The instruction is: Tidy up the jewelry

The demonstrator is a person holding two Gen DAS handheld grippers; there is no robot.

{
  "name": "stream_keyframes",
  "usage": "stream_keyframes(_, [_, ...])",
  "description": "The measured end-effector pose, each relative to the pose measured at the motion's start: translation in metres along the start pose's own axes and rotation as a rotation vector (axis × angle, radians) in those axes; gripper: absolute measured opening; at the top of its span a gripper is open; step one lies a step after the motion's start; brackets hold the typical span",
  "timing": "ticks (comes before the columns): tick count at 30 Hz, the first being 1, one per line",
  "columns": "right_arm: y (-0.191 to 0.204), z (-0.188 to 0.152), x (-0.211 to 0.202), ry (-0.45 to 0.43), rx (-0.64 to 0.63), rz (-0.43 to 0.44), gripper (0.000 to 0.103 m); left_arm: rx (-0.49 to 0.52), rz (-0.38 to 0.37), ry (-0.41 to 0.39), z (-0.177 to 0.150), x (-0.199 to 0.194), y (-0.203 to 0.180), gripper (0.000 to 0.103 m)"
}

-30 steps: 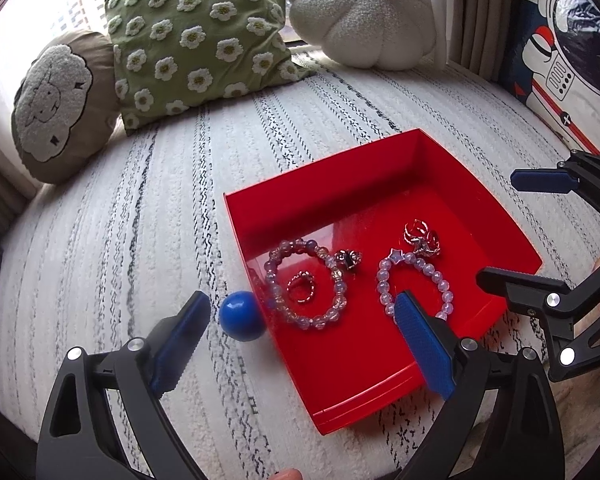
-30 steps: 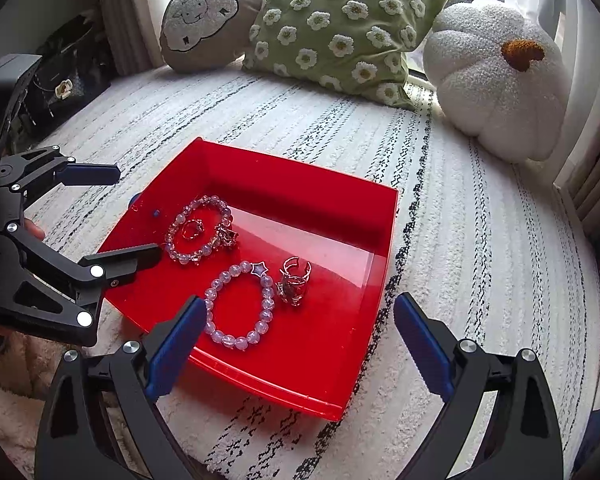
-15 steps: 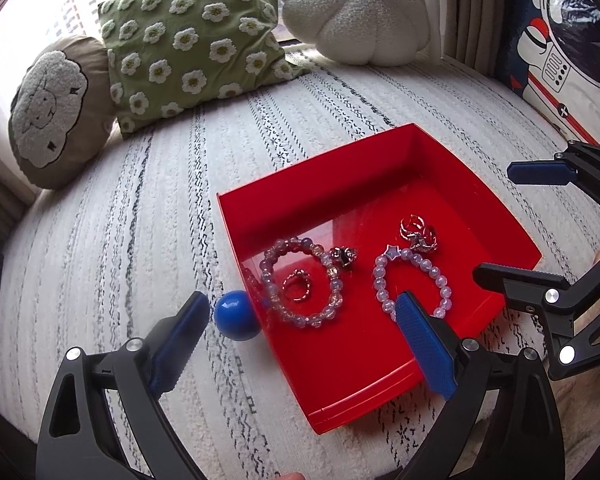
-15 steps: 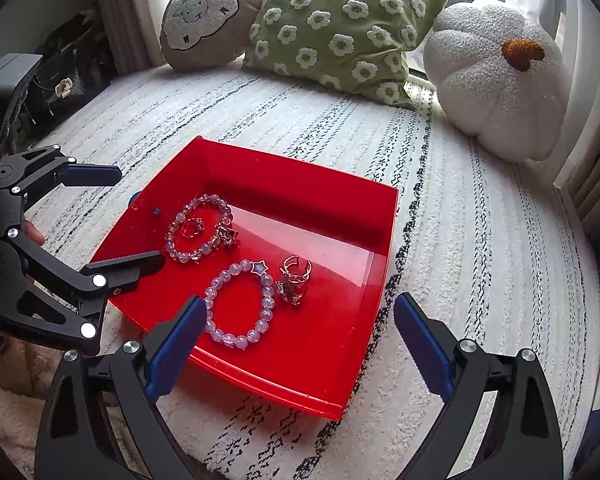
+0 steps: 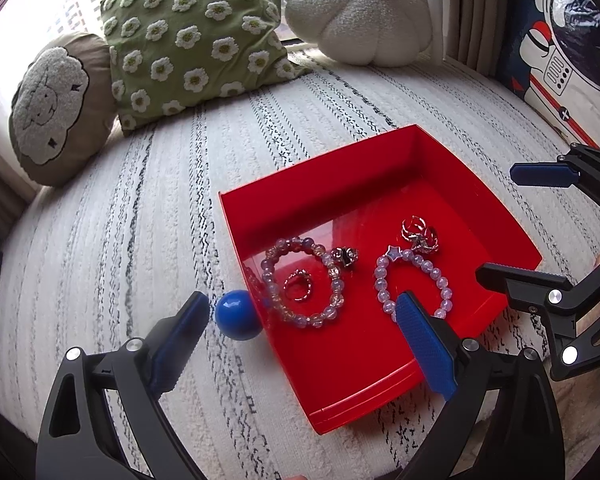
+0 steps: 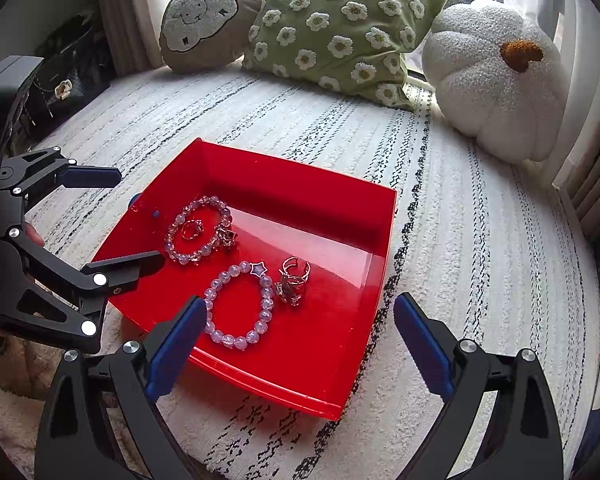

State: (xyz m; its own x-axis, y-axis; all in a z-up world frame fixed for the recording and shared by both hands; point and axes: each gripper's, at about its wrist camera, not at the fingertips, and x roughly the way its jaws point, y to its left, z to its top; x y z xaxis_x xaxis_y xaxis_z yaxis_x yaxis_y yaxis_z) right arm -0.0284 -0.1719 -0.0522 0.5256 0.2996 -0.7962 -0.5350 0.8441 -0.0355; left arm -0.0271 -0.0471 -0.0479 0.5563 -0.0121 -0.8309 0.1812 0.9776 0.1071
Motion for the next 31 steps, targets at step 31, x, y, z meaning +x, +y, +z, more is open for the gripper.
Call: stream_keyframes(31, [0.0017, 0.0008, -0.0015, -0.006, 0.001, 0.001, 0.093, -0.028, -0.008, 0.005, 0.0011, 0.0015, 0.0032, 0.09])
